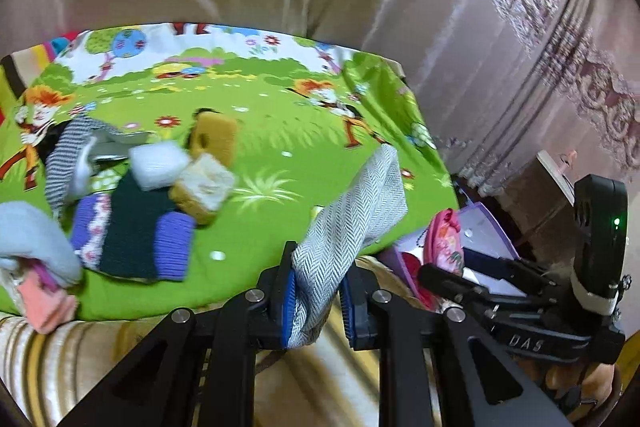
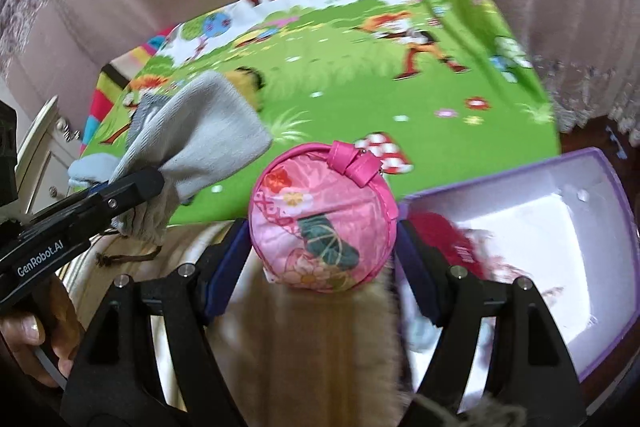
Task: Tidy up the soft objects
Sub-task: 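Carry the grey cloth and pink purse into the white box and open both tools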
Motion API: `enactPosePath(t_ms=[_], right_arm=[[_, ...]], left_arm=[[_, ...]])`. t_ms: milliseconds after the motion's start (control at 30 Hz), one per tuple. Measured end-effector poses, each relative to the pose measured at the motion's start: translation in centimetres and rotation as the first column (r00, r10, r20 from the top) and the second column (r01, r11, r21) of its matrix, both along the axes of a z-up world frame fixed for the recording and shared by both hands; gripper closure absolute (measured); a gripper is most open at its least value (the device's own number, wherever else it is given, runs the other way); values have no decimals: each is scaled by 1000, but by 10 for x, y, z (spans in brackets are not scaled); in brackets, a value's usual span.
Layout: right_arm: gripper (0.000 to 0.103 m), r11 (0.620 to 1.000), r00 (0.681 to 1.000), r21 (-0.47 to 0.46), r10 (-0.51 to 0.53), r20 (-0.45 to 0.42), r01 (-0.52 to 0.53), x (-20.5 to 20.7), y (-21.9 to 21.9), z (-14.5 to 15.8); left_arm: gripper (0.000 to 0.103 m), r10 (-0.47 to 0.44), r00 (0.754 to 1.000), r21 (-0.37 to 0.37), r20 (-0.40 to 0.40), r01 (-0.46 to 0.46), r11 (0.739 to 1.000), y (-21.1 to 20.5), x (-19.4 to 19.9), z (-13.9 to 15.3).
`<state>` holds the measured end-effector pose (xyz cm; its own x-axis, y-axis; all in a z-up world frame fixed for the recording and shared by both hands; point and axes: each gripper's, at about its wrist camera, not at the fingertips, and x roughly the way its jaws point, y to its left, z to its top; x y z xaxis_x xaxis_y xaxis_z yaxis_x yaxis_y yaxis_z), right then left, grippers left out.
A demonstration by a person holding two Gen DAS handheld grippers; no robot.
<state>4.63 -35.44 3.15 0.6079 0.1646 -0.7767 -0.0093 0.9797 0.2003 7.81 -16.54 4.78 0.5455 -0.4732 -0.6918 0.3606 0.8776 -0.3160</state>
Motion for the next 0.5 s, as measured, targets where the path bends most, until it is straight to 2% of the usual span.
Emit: enactPosePath(t_ms=[233, 500], right_arm=[[27, 991, 990, -24, -134, 34, 135, -35, -68, 11], [27, 958, 957, -25, -284, 57, 285, -68, -137, 20]], left_arm=[[83, -109, 994, 3, -13, 109, 994, -49, -18, 1], [83, -242, 969, -2, -46, 242, 970, -107, -42, 3]])
